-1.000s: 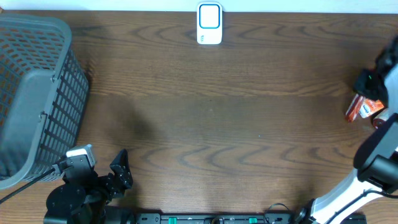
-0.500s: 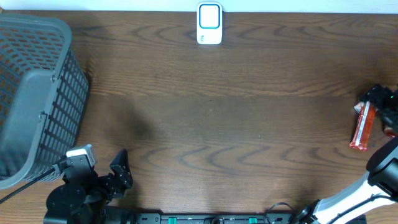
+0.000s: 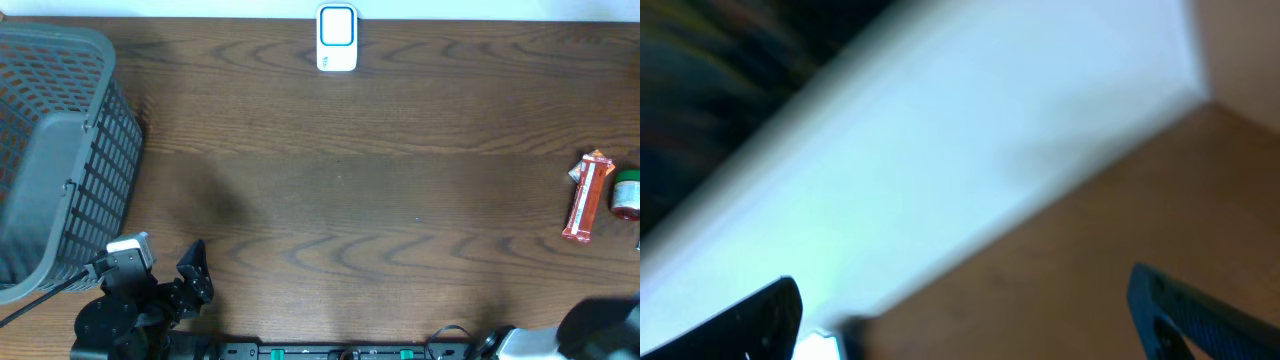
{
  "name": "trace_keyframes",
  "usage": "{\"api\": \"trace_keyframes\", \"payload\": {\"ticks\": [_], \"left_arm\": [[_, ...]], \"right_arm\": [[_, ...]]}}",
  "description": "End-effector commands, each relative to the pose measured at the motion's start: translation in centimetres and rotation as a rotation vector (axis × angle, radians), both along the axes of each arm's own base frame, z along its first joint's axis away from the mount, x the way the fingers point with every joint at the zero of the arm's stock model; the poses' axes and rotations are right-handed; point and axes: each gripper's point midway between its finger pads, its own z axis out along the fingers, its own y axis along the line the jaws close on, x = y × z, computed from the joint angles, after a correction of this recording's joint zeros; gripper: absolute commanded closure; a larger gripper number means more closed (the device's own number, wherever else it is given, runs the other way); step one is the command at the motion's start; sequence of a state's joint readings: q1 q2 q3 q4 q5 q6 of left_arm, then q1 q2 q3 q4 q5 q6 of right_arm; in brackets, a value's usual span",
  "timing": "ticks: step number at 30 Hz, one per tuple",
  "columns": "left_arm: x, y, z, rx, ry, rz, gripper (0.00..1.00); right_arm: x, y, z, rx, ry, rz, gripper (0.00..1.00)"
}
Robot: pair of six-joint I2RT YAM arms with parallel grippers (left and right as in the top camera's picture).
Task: Scan the item barcode
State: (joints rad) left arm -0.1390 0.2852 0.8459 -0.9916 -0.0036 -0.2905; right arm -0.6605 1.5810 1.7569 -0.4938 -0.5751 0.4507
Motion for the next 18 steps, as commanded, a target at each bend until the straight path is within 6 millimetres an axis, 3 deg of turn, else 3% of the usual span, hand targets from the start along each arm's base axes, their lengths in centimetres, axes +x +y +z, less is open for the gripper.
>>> {"api": "trace_keyframes", "payload": {"ticks": [1,6,9,12,15,18], "left_arm": [[0.2,0.2,0.5,0.01,-0.024,0.006,0.17],[0.3,0.2,0.7,0.009,-0.03,0.007,0.17],[1.7,0.6,3.7,0.005,-0.166,0.039,0.17],[2.8,1.3,7.7,-0.003,-0.336,0.091,0.17],[3.1,3.0,12.4,0.006,-0.527,0.187,0.17],[2.5,4.5,15.8,0.168,-0.652,0.251,0.17]], "right_arm": [[-2.2,5.9,6.9,0.039,-0.166,0.132,0.01],[-7.3,11.3,15.6,-0.156,-0.403,0.192,0.01],[-10.4,14.2,19.0,-0.264,-0.504,0.221,0.01],[-12.4,16.3,19.8,-0.273,-0.526,0.259,0.01],[-14.1,17.6,18.7,-0.253,-0.474,0.269,0.01],[-15.5,18.6,17.8,-0.261,-0.437,0.268,0.01]]}}
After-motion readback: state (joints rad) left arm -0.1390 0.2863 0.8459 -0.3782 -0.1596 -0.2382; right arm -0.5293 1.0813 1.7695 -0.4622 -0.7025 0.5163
